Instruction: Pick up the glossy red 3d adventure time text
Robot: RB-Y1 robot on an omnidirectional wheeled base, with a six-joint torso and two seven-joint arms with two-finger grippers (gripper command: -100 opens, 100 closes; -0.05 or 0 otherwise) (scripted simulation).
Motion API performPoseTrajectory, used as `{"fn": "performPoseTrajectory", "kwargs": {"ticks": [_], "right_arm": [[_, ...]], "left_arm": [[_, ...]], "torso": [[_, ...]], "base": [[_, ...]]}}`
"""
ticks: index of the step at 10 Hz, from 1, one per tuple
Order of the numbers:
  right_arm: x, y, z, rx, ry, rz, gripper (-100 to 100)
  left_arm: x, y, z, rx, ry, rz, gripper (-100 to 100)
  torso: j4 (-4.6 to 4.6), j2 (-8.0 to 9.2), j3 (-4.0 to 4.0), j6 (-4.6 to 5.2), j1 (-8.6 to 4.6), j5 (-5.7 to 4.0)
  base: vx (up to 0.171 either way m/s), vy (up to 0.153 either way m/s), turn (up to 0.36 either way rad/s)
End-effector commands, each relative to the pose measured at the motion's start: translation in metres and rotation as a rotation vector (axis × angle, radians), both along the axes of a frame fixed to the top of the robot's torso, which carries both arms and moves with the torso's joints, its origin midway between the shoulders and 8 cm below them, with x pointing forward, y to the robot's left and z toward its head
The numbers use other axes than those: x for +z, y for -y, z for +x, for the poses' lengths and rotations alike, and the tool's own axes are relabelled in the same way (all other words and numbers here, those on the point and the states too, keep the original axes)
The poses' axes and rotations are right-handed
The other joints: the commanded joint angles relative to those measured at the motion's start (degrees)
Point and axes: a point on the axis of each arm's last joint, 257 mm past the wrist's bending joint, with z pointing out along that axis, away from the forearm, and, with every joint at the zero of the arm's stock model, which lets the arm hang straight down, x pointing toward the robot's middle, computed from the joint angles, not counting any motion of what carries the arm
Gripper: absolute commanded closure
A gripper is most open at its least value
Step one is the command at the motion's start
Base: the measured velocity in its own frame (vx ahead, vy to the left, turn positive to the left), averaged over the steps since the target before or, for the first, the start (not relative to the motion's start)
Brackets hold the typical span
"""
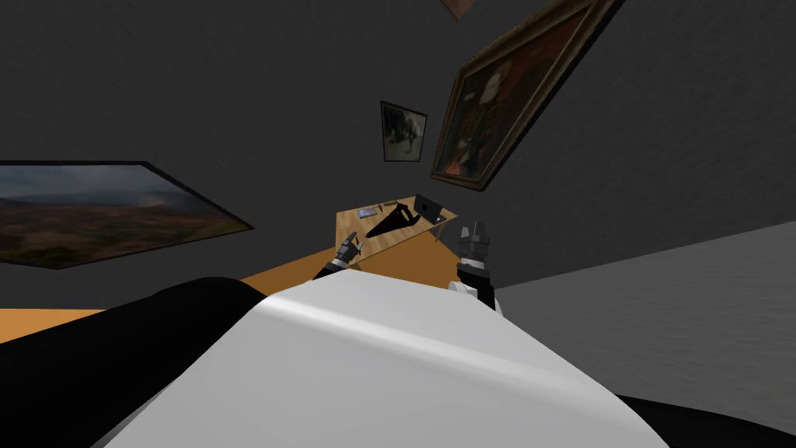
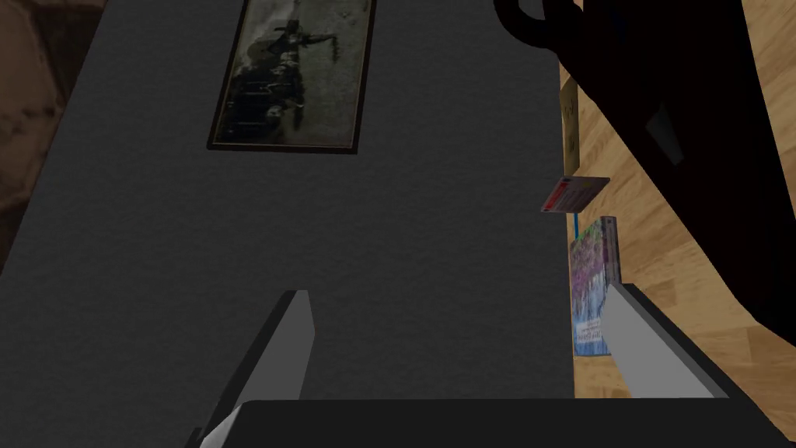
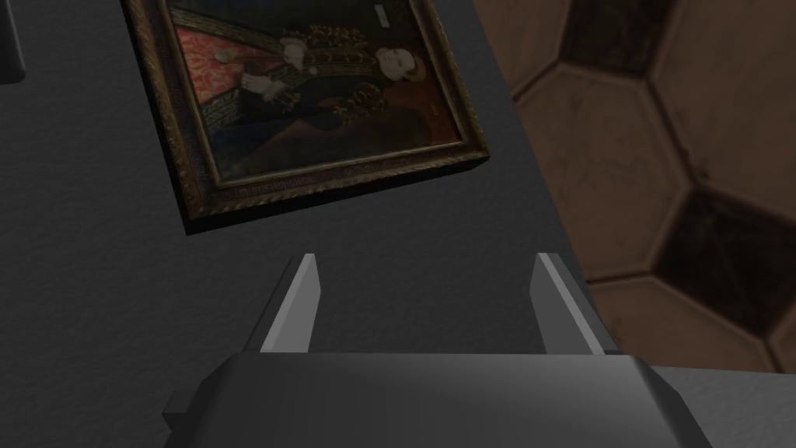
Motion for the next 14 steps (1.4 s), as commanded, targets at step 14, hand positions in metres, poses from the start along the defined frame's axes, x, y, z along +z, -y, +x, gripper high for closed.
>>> {"fn": "performPoseTrajectory", "kwargs": {"ticks": [14], "right_arm": [[0.000, 0.000, 0.000, 0.000, 0.000, 0.000, 0]], "left_arm": [[-0.221, -0.068, -0.168, -0.013, -0.816, 0.027, -100]], "torso": [[0.00, -0.01, -0.01, -0.04, -0.15, -0.04]], "base": [[0.041, 0.003, -0.238]]}}
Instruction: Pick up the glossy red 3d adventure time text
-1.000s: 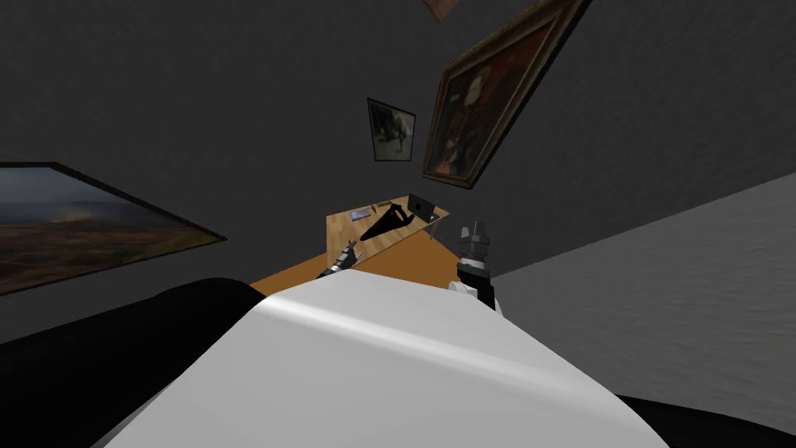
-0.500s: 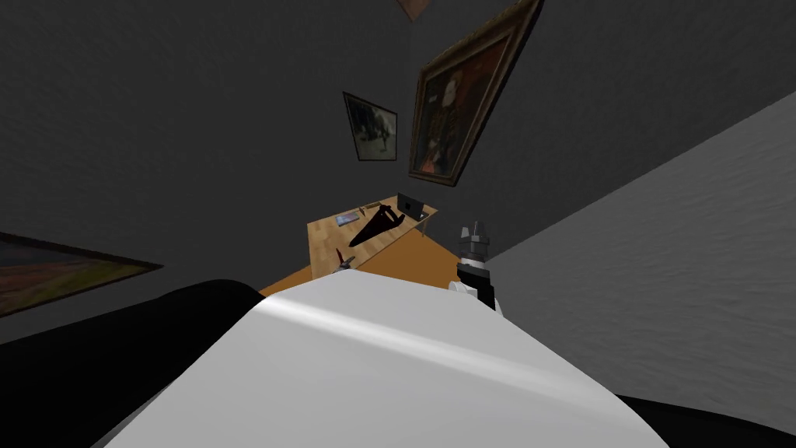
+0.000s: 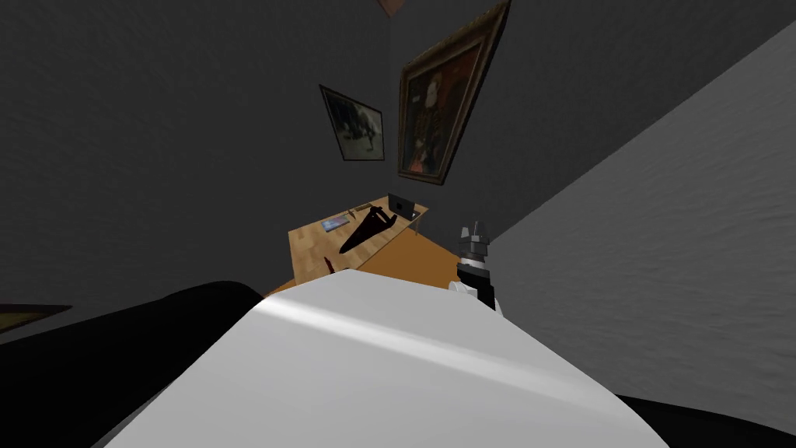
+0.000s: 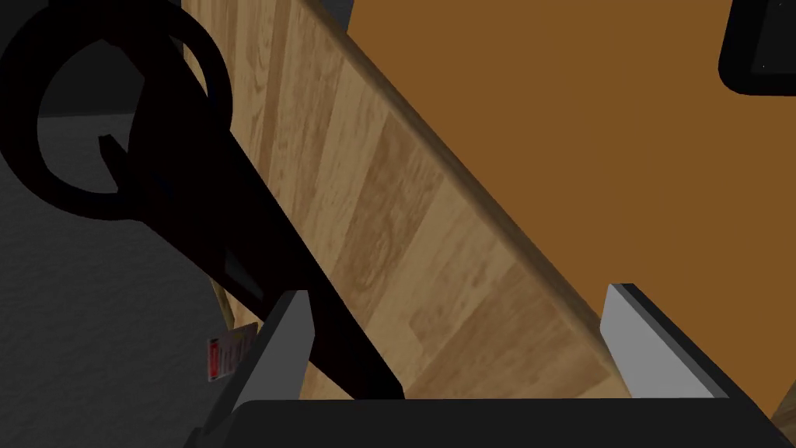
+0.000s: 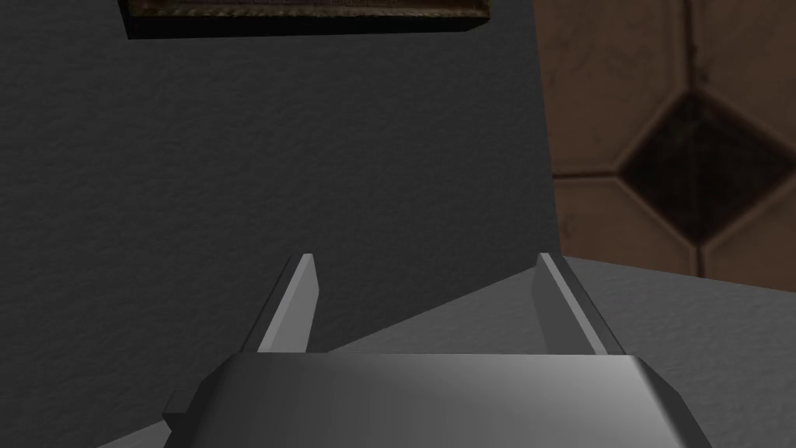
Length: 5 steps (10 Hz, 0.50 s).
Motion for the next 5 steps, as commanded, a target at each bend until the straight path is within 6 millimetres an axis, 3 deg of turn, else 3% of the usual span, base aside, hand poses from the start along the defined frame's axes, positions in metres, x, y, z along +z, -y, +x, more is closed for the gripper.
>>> {"fn": "performPoseTrajectory", "kwargs": {"ticks": [1, 3, 4, 5], "right_arm": [[0.000, 0.000, 0.000, 0.000, 0.000, 0.000, 0], [0.000, 0.000, 0.000, 0.000, 0.000, 0.000, 0], [0.000, 0.000, 0.000, 0.000, 0.000, 0.000, 0], [0.000, 0.000, 0.000, 0.000, 0.000, 0.000, 0]], "left_arm": [[-0.013, -0.011, -0.011, -0.006, -0.053, 0.019, -100], [-0.041, -0.036, -0.058, -0.014, -0.200, 0.070, -100], [-0.040, -0.038, -0.058, -0.020, -0.203, 0.076, -100], [-0.050, -0.051, -0.081, -0.025, -0.271, 0.104, -100]], "torso": [[0.00, 0.00, 0.00, 0.00, 0.00, 0.00], [0.00, -0.01, -0.01, -0.02, 0.02, 0.01], [-0.01, -0.06, -0.03, -0.01, 0.00, 0.00], [0.00, 0.00, 0.00, -0.06, -0.02, 0.00]], "base": [[0.050, -0.002, -0.097], [0.065, -0.009, -0.249], [0.049, -0.007, -0.114], [0.044, -0.018, -0.167]]}}
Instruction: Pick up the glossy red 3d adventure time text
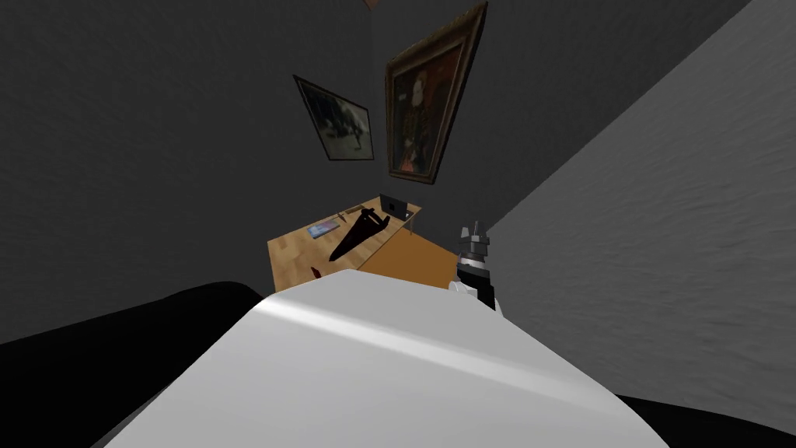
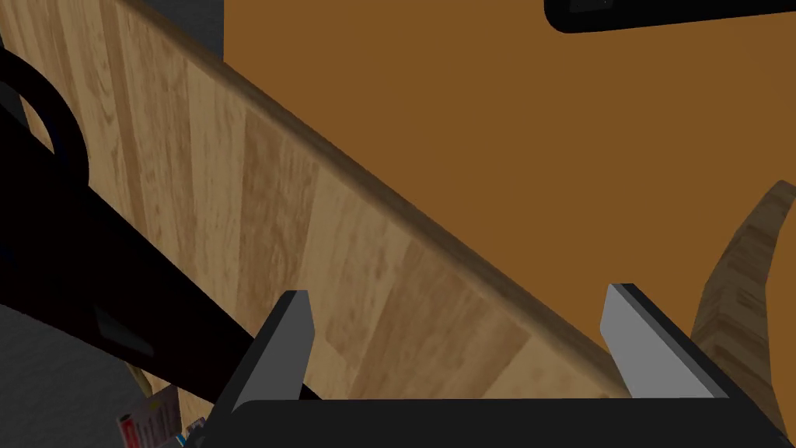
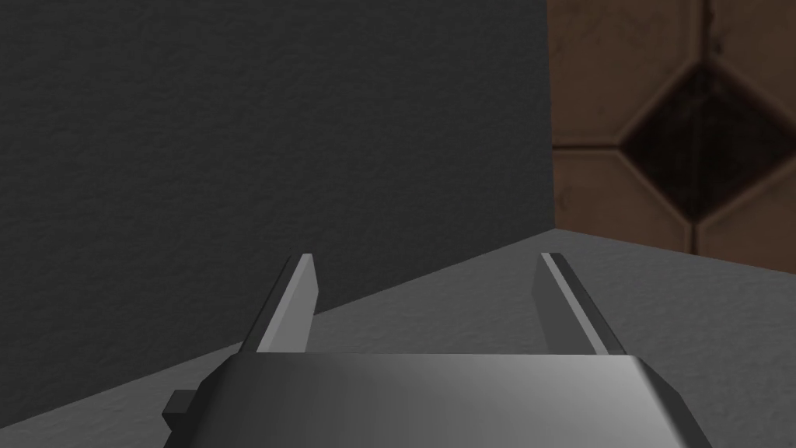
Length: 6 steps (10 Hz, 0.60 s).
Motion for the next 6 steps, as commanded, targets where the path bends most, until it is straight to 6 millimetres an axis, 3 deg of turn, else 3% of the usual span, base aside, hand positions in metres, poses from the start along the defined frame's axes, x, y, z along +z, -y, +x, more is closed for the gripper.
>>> {"fn": "performPoseTrajectory", "kwargs": {"ticks": [1, 2, 6], "right_arm": [[0.000, 0.000, 0.000, 0.000, 0.000, 0.000, 0], [0.000, 0.000, 0.000, 0.000, 0.000, 0.000, 0], [0.000, 0.000, 0.000, 0.000, 0.000, 0.000, 0]], "left_arm": [[-0.011, -0.021, -0.033, -0.008, -0.100, 0.044, -100], [-0.010, -0.024, -0.033, -0.017, -0.103, 0.050, -100], [-0.021, -0.086, -0.111, -0.058, -0.334, 0.178, -100]], "torso": [[0.00, 0.00, 0.00, 0.00, 0.00, 0.00], [-0.01, -0.05, -0.03, 0.01, -0.03, -0.01], [-0.03, -0.12, -0.07, 0.00, 0.01, -0.01]], "base": [[0.064, -0.026, -0.279], [0.054, -0.002, -0.107], [0.072, -0.012, -0.235]]}}
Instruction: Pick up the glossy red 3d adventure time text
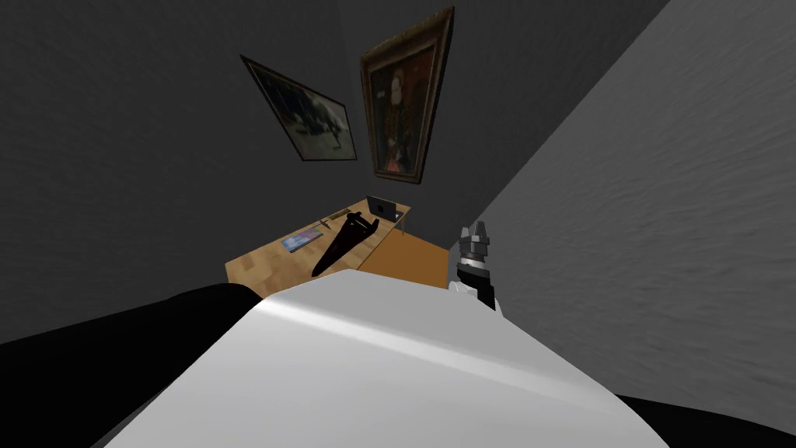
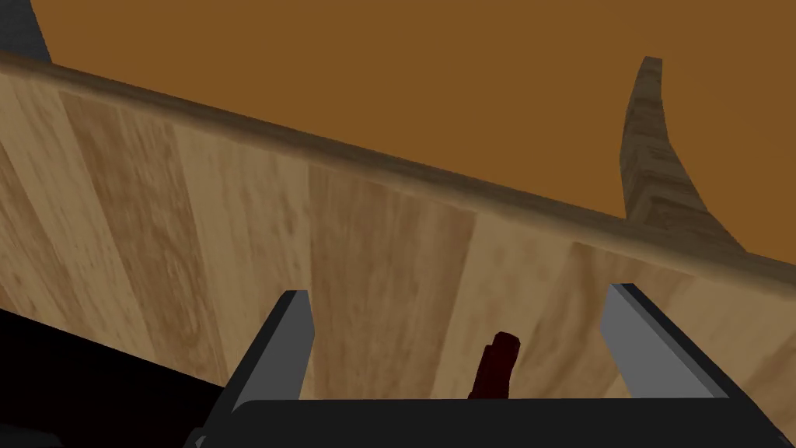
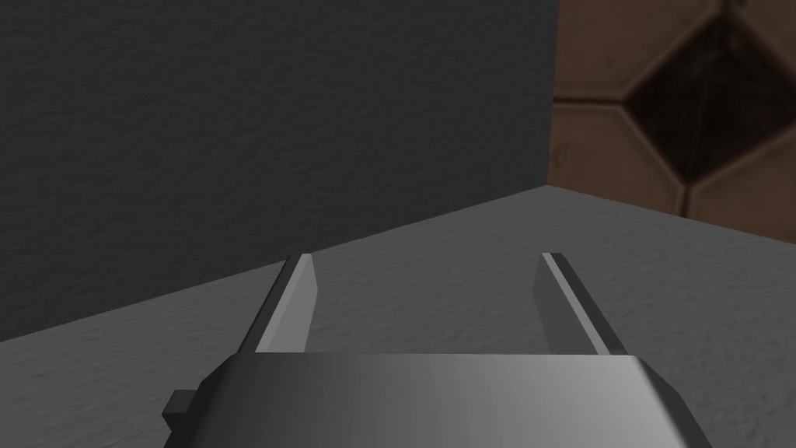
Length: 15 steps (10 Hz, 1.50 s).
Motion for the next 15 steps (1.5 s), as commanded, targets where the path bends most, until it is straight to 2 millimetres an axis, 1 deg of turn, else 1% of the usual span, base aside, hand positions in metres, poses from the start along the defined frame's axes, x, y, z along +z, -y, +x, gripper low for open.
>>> {"fn": "performPoseTrajectory", "kwargs": {"ticks": [1, 4, 5, 6, 7, 8, 9, 12, 13, 14, 15], "right_arm": [[0.000, 0.000, 0.000, 0.000, 0.000, 0.000, 0], [0.000, 0.000, 0.000, 0.000, 0.000, 0.000, 0], [0.000, 0.000, 0.000, 0.000, 0.000, 0.000, 0], [0.000, 0.000, 0.000, 0.000, 0.000, 0.000, 0], [0.000, 0.000, 0.000, 0.000, 0.000, 0.000, 0], [0.000, 0.000, 0.000, 0.000, 0.000, 0.000, 0], [0.000, 0.000, 0.000, 0.000, 0.000, 0.000, 0], [0.000, 0.000, 0.000, 0.000, 0.000, 0.000, 0], [0.000, 0.000, 0.000, 0.000, 0.000, 0.000, 0], [0.000, 0.000, 0.000, 0.000, 0.000, 0.000, 0], [0.000, 0.000, 0.000, 0.000, 0.000, 0.000, 0]], "left_arm": [[-0.004, -0.020, -0.030, -0.017, -0.085, 0.050, -100], [0.003, -0.057, -0.069, -0.041, -0.202, 0.124, -100], [0.009, -0.076, -0.086, -0.053, -0.256, 0.160, -100], [0.011, -0.082, -0.092, -0.057, -0.274, 0.172, -100], [0.012, -0.078, -0.086, -0.054, -0.254, 0.159, -100], [0.012, -0.079, -0.087, -0.054, -0.259, 0.163, 0], [0.005, -0.076, -0.091, -0.049, -0.257, 0.162, -100], [-0.011, -0.068, -0.099, -0.040, -0.257, 0.159, -100], [-0.008, -0.070, -0.095, -0.041, -0.256, 0.159, -100], [-0.008, -0.069, -0.096, -0.041, -0.256, 0.160, 100], [-0.008, -0.069, -0.095, -0.041, -0.256, 0.160, 100]], "torso": [[0.00, 0.00, 0.00, 0.00, 0.00, 0.00], [0.02, 0.07, 0.04, -0.01, 0.01, 0.00], [0.03, 0.10, 0.06, -0.01, 0.06, 0.02], [0.02, 0.09, 0.05, 0.00, 0.07, 0.01], [0.03, 0.11, 0.07, -0.03, 0.05, 0.02], [0.06, 0.21, 0.12, -0.06, 0.04, 0.02], [0.07, 0.29, 0.17, -0.05, 0.04, 0.02], [0.08, 0.30, 0.18, -0.05, 0.18, 0.06], [0.08, 0.30, 0.18, -0.05, 0.22, 0.07], [0.08, 0.32, 0.19, -0.06, 0.15, 0.05], [0.09, 0.33, 0.20, -0.06, 0.08, 0.03]], "base": [[0.083, -0.005, -0.233], [0.060, -0.005, -0.179], [0.058, -0.004, -0.243], [0.050, -0.003, -0.145], [0.020, 0.000, -0.016], [0.000, 0.000, 0.000], [0.011, 0.019, -0.033], [0.012, 0.039, -0.044], [0.006, 0.023, -0.010], [0.000, 0.000, 0.000], [-0.004, 0.004, 0.014]]}}
